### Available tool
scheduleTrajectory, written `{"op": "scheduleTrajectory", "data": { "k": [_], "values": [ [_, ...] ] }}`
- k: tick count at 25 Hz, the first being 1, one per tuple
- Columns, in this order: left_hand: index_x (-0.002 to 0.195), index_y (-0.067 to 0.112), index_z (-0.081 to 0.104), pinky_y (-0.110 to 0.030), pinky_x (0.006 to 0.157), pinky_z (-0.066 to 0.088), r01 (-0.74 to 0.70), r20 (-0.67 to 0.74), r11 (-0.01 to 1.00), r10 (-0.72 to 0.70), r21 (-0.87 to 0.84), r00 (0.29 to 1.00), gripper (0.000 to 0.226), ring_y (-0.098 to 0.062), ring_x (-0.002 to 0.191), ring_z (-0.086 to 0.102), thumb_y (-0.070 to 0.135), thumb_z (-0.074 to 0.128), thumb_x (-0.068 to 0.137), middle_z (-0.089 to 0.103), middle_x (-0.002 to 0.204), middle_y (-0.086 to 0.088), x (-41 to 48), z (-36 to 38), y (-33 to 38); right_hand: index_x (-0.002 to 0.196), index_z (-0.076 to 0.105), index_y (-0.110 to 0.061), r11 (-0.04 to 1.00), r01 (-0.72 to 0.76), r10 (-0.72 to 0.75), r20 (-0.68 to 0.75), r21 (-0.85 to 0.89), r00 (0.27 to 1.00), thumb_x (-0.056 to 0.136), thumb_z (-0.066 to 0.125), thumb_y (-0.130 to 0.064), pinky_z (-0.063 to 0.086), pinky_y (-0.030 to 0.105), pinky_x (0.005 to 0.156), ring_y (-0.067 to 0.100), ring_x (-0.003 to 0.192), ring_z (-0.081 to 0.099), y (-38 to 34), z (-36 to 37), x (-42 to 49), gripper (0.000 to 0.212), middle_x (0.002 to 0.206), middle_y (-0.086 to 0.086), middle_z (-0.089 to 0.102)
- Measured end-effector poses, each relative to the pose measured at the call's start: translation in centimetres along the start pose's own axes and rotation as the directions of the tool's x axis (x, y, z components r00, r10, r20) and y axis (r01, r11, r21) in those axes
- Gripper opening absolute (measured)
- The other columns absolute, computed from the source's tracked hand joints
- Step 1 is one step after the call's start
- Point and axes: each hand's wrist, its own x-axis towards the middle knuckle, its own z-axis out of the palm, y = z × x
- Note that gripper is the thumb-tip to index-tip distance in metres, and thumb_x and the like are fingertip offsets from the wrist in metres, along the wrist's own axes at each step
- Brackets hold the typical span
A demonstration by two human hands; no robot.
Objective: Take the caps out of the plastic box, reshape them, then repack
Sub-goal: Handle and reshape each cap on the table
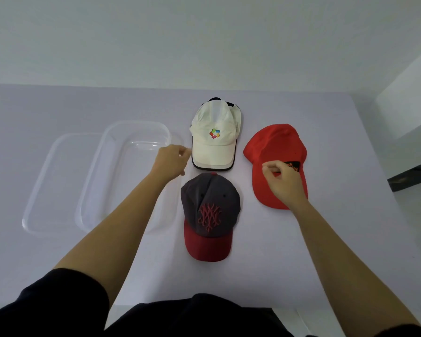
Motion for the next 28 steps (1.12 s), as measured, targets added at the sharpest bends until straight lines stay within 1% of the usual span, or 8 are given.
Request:
{"op": "scheduleTrajectory", "data": {
  "k": [3, 6, 9, 11, 17, 22, 25, 28],
  "values": [
    [0.095, 0.004, 0.066, -0.024, 0.071, 0.047, -0.073, 0.044, 0.996, 0.075, -0.046, 0.996, 0.032, -0.021, 0.065, 0.067, 0.026, 0.043, 0.095, 0.066, 0.089, -0.007, -0.6, 2.8, 3.5, 0.104, 0.065, -0.015, 0.996, 0.027, -0.033, -0.070, -0.091, 0.997, 0.089, 0.056, -0.020, 0.043, 0.025, 0.078, 0.014, 0.083, 0.061, 2.7, -2.7, -0.1, 0.019, 0.101, 0.002, 0.067],
    [0.113, 0.002, 0.065, -0.030, 0.087, 0.051, -0.222, 0.225, 0.973, 0.232, -0.071, 0.946, 0.031, -0.026, 0.091, 0.068, 0.019, 0.049, 0.093, 0.068, 0.111, -0.015, -2.6, 9.2, 6.7, 0.127, 0.050, -0.006, 0.968, 0.005, -0.016, -0.044, -0.250, 0.999, 0.081, 0.057, -0.003, 0.042, 0.035, 0.096, 0.028, 0.114, 0.053, 7.2, -3.4, 0.2, 0.047, 0.127, 0.014, 0.054],
    [0.147, 0.002, 0.023, -0.031, 0.114, 0.022, -0.270, 0.407, 0.962, 0.230, 0.044, 0.884, 0.065, -0.031, 0.140, 0.029, 0.013, 0.052, 0.090, 0.024, 0.154, -0.020, -4.0, 16.4, 8.2, 0.146, 0.013, 0.001, 0.912, -0.055, 0.143, 0.190, -0.407, 0.971, 0.073, 0.061, -0.001, 0.023, 0.039, 0.115, 0.032, 0.143, 0.016, 11.5, -4.1, 0.4, 0.087, 0.154, 0.022, 0.015],
    [0.149, 0.004, -0.005, -0.039, 0.118, 0.012, -0.242, 0.445, 0.958, 0.153, 0.151, 0.882, 0.087, -0.035, 0.146, 0.002, 0.014, 0.056, 0.088, -0.008, 0.158, -0.021, -4.2, 20.2, 7.9, 0.146, 0.001, 0.002, 0.864, -0.027, 0.190, 0.278, -0.503, 0.942, 0.079, 0.062, -0.009, 0.018, 0.038, 0.117, 0.029, 0.145, 0.007, 13.3, -3.7, 0.1, 0.092, 0.156, 0.020, 0.001],
    [0.147, 0.005, -0.016, -0.051, 0.119, 0.013, -0.247, 0.333, 0.915, 0.136, 0.318, 0.933, 0.071, -0.040, 0.145, -0.010, 0.030, 0.032, 0.101, -0.017, 0.154, -0.026, -4.4, 24.8, 7.3, 0.144, 0.018, 0.004, 0.808, 0.092, -0.024, 0.124, -0.582, 0.992, 0.091, 0.052, -0.030, 0.025, 0.050, 0.110, 0.033, 0.140, 0.028, 14.5, -1.6, -1.4, 0.071, 0.152, 0.023, 0.024],
    [0.148, 0.013, -0.013, -0.049, 0.118, 0.011, -0.346, 0.324, 0.883, 0.243, 0.316, 0.914, 0.063, -0.041, 0.145, -0.009, 0.019, 0.029, 0.101, -0.014, 0.156, -0.022, -6.6, 24.0, 7.7, 0.140, 0.025, 0.009, 0.854, 0.015, 0.002, 0.031, -0.519, 1.000, 0.087, 0.052, 0.001, 0.034, 0.047, 0.107, 0.040, 0.131, 0.040, 13.7, -2.7, -1.2, 0.060, 0.144, 0.029, 0.035],
    [0.148, 0.007, -0.012, -0.046, 0.119, 0.015, -0.137, 0.206, 0.966, 0.092, 0.220, 0.974, 0.069, -0.037, 0.146, -0.004, 0.012, 0.036, 0.099, -0.011, 0.157, -0.023, -5.4, 22.8, 7.8, 0.128, 0.043, 0.014, 0.877, 0.044, -0.031, 0.035, -0.478, 0.999, 0.067, 0.068, 0.015, 0.055, 0.050, 0.083, 0.044, 0.106, 0.061, 13.4, -2.1, -2.2, 0.066, 0.125, 0.033, 0.054],
    [0.149, 0.005, -0.008, -0.042, 0.117, 0.017, -0.101, 0.171, 0.994, 0.091, 0.051, 0.981, 0.072, -0.030, 0.147, 0.003, 0.012, 0.042, 0.097, -0.003, 0.159, -0.019, -5.8, 22.3, 8.3, 0.142, 0.029, 0.001, 0.948, 0.108, -0.119, -0.016, -0.300, 0.993, 0.086, 0.051, 0.003, 0.045, 0.048, 0.099, 0.038, 0.124, 0.048, 12.2, -2.6, -3.5, 0.061, 0.141, 0.023, 0.043]
  ]
}}
